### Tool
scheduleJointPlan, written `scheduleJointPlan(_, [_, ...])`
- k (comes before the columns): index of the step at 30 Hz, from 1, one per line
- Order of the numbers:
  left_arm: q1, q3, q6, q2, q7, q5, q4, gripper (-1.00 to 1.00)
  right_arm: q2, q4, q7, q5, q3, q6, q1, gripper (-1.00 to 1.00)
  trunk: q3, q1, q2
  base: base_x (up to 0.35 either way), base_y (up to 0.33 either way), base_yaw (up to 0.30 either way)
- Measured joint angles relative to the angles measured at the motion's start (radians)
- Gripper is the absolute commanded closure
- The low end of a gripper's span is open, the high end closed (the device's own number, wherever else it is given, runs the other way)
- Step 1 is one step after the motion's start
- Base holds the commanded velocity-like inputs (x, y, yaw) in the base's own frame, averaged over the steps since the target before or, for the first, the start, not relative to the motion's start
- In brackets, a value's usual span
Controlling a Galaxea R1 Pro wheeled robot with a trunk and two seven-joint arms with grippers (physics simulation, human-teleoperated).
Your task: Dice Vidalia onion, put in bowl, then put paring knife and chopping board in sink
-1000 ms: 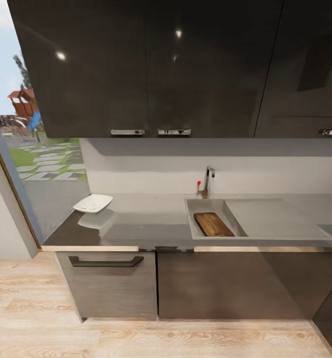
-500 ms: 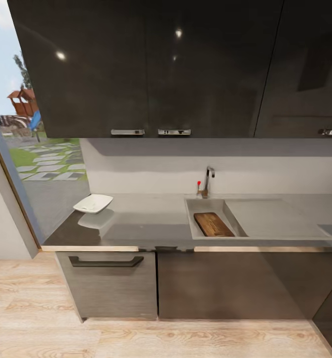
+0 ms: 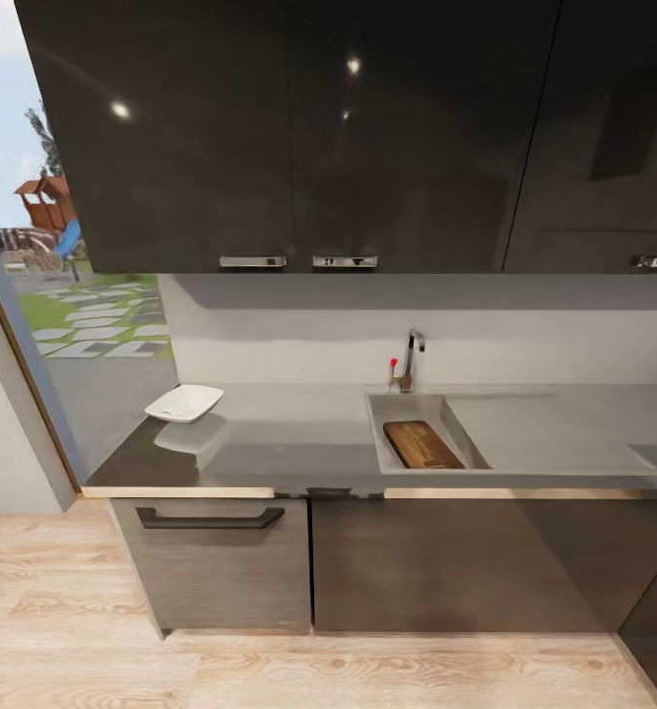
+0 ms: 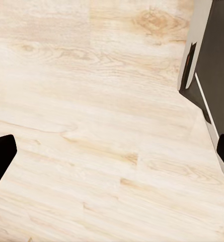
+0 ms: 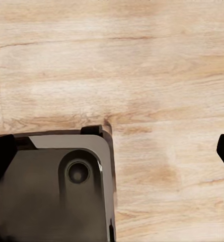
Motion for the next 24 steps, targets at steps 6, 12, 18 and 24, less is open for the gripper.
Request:
scheduleJointPlan(6, [0.000, 0.000, 0.000, 0.000, 0.000, 0.000, 0.000, -1.00, 0.005, -0.006, 0.001, -0.003, 0.001, -0.002, 0.000, -1.00, 0.000, 0.000, 0.000, 0.000, 0.000, 0.000])
scheduleJointPlan(12, [0.000, 0.000, 0.000, 0.000, 0.000, 0.000, 0.000, -1.00, 0.039, -0.017, 0.002, -0.006, 0.000, -0.004, 0.000, -1.00, 0.000, 0.000, 0.000, 0.000, 0.000, 0.000])
scheduleJointPlan(18, [-0.001, 0.000, 0.000, 0.000, 0.000, 0.000, 0.000, -1.00, 0.066, -0.017, 0.002, -0.006, -0.001, -0.004, 0.000, -1.00, 0.000, 0.000, 0.000, 0.000, 0.000, 0.000])
scheduleJointPlan(24, [0.000, 0.000, 0.000, 0.000, 0.000, 0.000, 0.000, -1.00, 0.069, -0.017, 0.002, -0.006, -0.002, -0.004, 0.000, -1.00, 0.000, 0.000, 0.000, 0.000, 0.000, 0.000])
